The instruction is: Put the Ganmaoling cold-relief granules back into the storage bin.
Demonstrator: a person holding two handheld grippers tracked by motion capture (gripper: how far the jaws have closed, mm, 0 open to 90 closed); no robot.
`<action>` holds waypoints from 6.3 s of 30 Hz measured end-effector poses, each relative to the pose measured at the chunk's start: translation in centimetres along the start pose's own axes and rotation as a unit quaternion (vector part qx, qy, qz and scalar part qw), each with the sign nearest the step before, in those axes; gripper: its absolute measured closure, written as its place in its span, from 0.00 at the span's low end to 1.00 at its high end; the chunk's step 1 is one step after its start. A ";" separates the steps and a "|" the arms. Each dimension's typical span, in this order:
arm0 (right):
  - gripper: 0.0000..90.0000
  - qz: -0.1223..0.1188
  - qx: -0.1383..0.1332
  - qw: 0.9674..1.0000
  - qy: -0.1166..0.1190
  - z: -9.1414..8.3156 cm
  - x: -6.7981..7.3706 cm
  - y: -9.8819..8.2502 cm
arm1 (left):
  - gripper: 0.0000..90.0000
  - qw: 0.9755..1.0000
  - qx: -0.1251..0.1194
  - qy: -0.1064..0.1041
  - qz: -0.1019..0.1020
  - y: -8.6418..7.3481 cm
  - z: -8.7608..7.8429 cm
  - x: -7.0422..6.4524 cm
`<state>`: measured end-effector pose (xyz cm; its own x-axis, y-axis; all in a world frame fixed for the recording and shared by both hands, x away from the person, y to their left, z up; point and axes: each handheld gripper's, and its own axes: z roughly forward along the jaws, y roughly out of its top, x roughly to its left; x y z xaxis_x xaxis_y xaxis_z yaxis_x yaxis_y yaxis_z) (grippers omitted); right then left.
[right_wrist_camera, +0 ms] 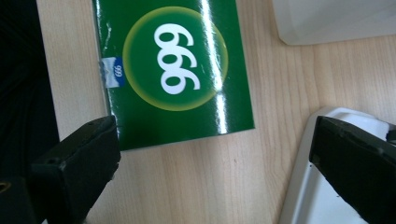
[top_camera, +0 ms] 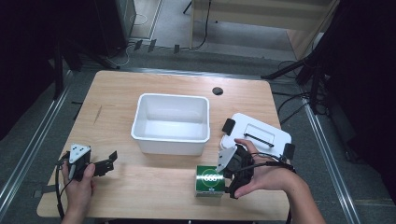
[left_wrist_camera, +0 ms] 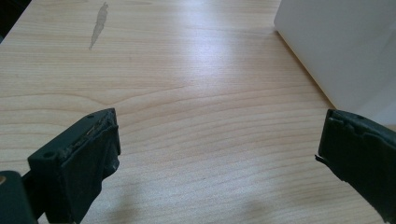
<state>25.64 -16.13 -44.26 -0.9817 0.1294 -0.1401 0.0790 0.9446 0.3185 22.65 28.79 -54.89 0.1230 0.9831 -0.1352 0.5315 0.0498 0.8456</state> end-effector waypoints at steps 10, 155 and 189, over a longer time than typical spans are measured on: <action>0.02 -0.012 0.002 1.000 0.013 0.2 0.7 0.8 | 0.00 1.000 0.001 -0.001 -0.001 0.0 0.0 0.0; 0.18 0.022 0.017 0.999 -0.021 -7.9 -9.6 -0.1 | 0.00 1.000 0.000 0.002 -0.001 0.1 0.1 0.0; 0.18 0.024 0.006 0.999 -0.037 -10.4 -14.1 4.6 | 0.00 1.000 0.003 0.000 -0.002 0.1 0.1 0.1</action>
<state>38.05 -16.72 -31.09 -0.9611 0.1967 -0.1939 0.1286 0.9400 0.3159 22.81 28.86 -54.88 0.1217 0.9829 -0.1385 0.5373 0.0520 0.8418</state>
